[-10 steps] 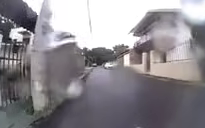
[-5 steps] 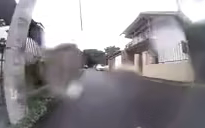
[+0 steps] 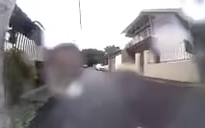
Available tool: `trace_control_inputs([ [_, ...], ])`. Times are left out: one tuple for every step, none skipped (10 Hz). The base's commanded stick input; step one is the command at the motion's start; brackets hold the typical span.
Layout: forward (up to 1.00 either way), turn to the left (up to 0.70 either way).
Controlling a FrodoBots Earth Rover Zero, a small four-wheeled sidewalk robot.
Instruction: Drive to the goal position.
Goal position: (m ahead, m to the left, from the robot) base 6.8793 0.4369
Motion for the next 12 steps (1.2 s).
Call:
trace_control_inputs([
  [0.70, 0.00],
  [0.70, 0.00],
  [0.70, 0.00],
  [0.70, 0.00],
  [0.70, 0.00],
  [0.70, 0.00],
  [0.70, 0.00],
  [0.70, 0.00],
  [0.70, 0.00],
  [0.70, 0.00],
  [0.70, 0.00],
  [0.70, 0.00],
])
